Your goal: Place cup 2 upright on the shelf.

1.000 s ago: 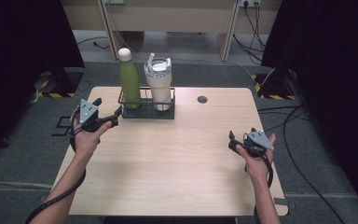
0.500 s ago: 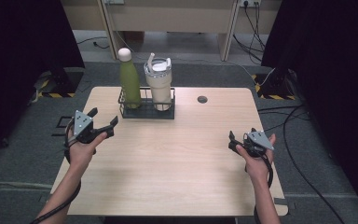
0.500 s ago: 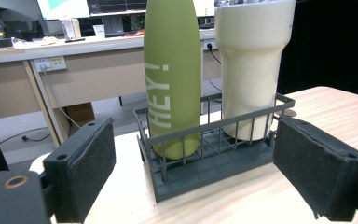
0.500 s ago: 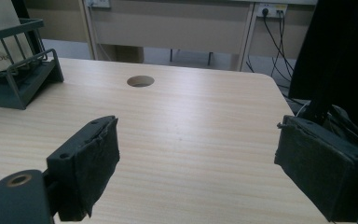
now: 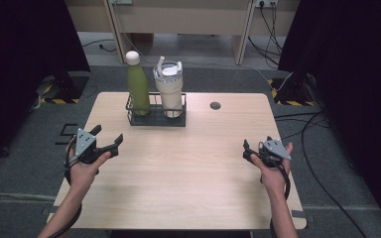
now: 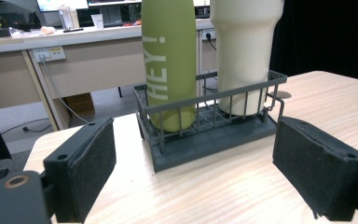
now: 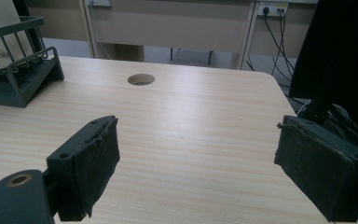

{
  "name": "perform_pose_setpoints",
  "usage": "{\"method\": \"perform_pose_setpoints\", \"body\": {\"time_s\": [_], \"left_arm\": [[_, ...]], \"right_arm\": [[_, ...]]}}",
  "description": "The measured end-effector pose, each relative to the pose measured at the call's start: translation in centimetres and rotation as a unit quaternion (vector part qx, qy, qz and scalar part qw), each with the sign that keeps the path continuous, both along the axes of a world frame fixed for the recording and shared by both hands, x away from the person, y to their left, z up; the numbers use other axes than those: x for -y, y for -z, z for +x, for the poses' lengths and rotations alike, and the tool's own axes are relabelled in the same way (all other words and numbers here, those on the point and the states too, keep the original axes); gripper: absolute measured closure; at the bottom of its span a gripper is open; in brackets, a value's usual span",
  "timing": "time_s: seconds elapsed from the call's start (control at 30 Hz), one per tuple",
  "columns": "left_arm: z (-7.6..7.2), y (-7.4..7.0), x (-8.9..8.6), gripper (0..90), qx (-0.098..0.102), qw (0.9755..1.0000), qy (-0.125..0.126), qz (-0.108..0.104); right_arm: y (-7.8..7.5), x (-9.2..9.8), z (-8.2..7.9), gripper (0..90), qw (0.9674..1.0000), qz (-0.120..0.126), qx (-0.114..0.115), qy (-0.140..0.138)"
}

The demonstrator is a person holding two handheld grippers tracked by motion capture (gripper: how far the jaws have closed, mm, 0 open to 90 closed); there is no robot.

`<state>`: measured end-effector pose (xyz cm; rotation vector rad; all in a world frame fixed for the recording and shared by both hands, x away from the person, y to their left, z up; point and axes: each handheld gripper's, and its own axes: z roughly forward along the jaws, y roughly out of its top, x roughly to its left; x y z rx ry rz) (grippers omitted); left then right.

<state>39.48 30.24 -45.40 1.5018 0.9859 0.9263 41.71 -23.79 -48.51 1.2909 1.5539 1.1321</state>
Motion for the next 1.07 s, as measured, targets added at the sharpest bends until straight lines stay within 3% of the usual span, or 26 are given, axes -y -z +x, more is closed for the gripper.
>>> {"method": "perform_pose_setpoints", "body": {"time_s": [0.67,0.9,1.07], "left_arm": [[-2.7,3.6,-1.2,13.1,-0.031,0.9994,-0.014,-0.005],[-3.0,5.0,-1.0,13.4,-0.049,0.9987,-0.011,-0.006],[-2.9,5.1,-0.7,13.5,-0.05,0.9987,-0.006,-0.004]], "right_arm": [[0.2,0.1,0.0,13.2,1.0,0.0,-0.002,0.0],[0.3,-0.1,0.0,13.2,1.0,-0.002,-0.005,-0.002],[0.4,-0.2,0.1,13.2,1.0,-0.001,-0.005,-0.005]]}}
